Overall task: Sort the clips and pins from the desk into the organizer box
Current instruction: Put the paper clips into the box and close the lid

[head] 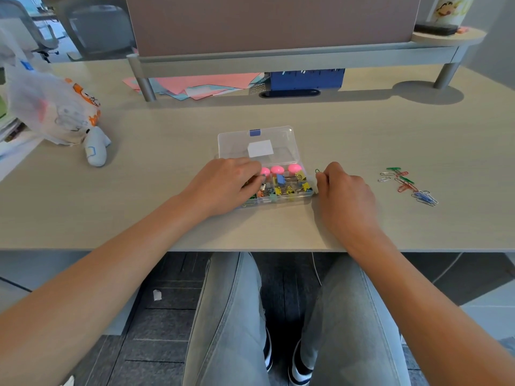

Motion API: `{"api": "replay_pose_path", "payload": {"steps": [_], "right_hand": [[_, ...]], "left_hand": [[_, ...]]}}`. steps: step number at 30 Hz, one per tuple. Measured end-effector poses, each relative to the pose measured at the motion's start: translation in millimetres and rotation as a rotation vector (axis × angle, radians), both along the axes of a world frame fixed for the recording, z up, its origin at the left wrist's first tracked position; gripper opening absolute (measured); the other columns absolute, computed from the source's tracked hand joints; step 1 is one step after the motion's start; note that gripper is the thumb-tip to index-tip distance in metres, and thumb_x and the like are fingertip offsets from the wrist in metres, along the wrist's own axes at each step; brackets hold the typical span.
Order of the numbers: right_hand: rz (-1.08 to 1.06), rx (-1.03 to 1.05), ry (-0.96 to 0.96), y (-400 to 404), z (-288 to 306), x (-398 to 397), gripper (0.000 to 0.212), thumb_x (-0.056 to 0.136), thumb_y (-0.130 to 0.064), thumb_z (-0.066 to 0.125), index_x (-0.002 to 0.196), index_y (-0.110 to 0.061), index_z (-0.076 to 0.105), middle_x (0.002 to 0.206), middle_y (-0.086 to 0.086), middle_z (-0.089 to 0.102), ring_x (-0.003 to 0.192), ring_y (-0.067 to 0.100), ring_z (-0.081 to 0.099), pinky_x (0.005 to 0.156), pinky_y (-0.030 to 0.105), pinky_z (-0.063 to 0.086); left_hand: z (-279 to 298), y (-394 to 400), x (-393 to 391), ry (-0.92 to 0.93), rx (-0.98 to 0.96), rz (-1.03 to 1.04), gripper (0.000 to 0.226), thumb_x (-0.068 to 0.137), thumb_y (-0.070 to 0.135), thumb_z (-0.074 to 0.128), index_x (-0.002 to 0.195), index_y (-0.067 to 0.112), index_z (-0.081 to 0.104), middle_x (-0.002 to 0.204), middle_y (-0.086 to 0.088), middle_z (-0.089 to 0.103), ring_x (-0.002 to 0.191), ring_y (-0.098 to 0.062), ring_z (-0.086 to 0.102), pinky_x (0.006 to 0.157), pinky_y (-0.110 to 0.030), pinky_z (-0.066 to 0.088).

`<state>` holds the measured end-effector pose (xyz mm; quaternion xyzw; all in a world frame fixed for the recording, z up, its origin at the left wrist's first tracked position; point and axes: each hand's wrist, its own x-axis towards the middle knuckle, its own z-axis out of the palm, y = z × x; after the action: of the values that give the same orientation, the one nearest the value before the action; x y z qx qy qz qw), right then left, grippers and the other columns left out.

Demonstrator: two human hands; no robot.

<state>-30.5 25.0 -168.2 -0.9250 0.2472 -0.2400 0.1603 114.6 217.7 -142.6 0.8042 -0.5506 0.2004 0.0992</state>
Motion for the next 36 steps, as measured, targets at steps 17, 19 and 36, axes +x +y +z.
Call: {"api": "replay_pose_path", "payload": {"steps": [17,19,36], "right_hand": [[-0.01,0.017,0.018,-0.2,1.7,-0.2,0.028,0.107,-0.032,0.037,0.097,-0.01,0.05,0.068,0.005,0.045,0.066,0.036,0.047,0.057,0.037,0.033],[-0.007,0.027,0.014,-0.1,1.4,-0.1,0.028,0.107,-0.031,0.037,0.096,-0.009,0.05,0.064,0.002,0.042,0.065,0.036,0.047,0.056,0.037,0.034],[0.188,0.126,-0.145,16.5,26.5,23.6,0.031,0.108,-0.031,0.039,0.089,-0.009,0.05,0.066,0.007,0.055,0.059,0.029,0.052,0.048,0.037,0.034]], "left_hand": [[16.1,0.1,-17.4,-0.06,-0.069,0.04,0.033,0.1,0.034,0.042,0.075,0.015,0.053,0.066,0.005,0.049,0.053,-0.022,0.044,0.044,-0.033,0.038],[17.9,2.2,-17.6,-0.038,-0.079,0.043,0.032,0.1,0.033,0.043,0.077,0.015,0.054,0.066,0.005,0.05,0.054,-0.022,0.044,0.046,-0.034,0.04],[-24.9,38.6,-13.3,0.478,-0.202,0.575,0.055,0.101,0.052,0.031,0.122,0.008,0.055,0.122,-0.012,0.055,0.117,-0.033,0.048,0.097,-0.045,0.041]]}}
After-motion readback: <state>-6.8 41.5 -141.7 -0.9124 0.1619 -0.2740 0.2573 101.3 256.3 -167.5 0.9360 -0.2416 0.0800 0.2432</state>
